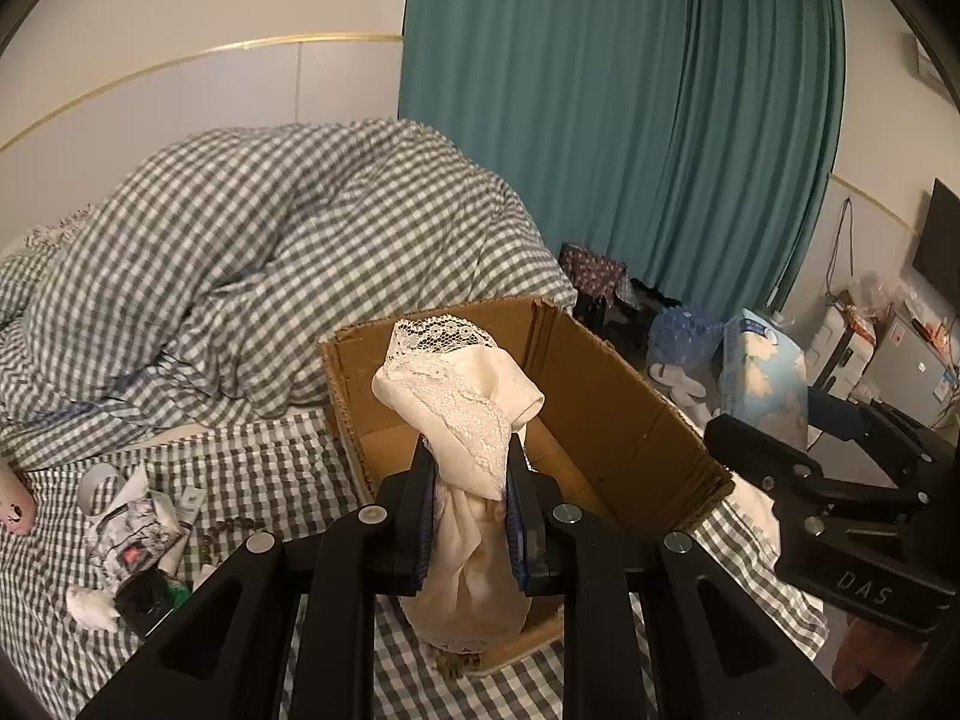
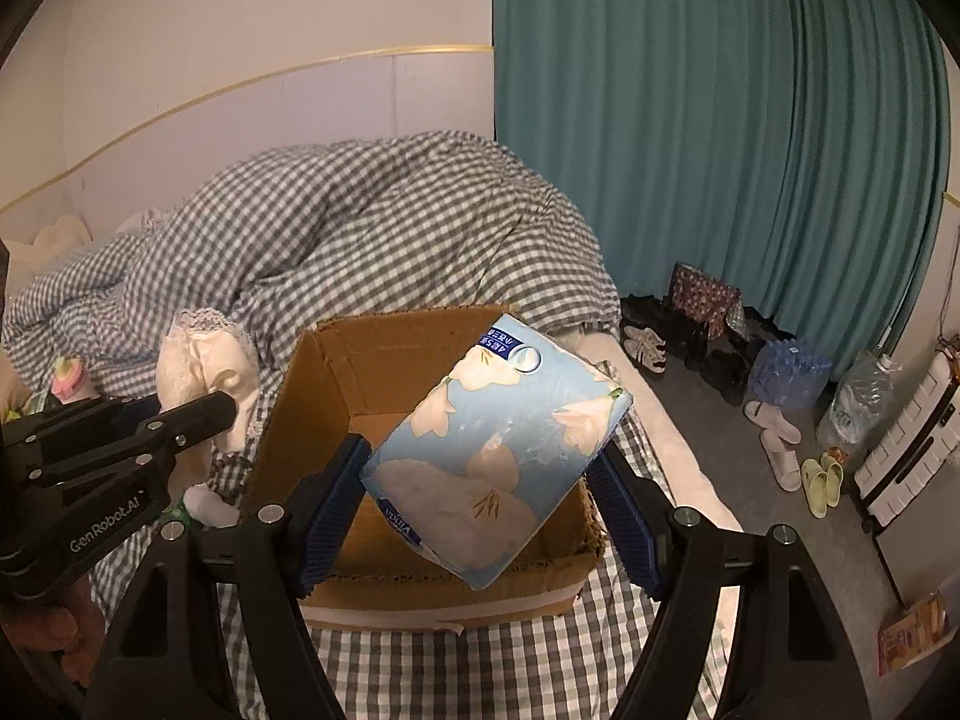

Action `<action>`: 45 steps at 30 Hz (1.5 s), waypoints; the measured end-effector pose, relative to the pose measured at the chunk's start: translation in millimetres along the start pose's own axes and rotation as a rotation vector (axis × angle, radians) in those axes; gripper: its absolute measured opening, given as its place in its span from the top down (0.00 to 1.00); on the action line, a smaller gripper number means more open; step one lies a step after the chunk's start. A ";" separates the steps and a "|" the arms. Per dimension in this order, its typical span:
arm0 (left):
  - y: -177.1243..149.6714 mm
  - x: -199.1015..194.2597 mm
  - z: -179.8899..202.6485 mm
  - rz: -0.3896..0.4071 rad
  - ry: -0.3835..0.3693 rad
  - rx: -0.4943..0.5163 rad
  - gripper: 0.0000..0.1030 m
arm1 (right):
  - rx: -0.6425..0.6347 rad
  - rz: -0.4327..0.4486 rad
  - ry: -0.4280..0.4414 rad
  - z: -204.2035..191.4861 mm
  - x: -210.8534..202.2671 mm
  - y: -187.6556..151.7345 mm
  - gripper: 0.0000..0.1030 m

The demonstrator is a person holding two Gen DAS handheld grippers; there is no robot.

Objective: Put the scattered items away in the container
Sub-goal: 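Carry the lace cloth with the left gripper while the right gripper carries the tissue pack over the box, then open both grippers to drop the cloth and tissue pack into the box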

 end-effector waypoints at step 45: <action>-3.2 42.5 -15.7 -0.080 0.015 -0.049 0.33 | 0.027 -0.127 -0.036 11.6 68.8 -14.5 0.19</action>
Point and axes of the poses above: each gripper's, at about its wrist camera, not at the fingertips, and x roughly the way its jaws point, z to its right, y to its top, the point moved 1 cm from there along x, roughly the way its jaws point, and after that the axes turned 8 degrees about x, right-handed, at the moved point
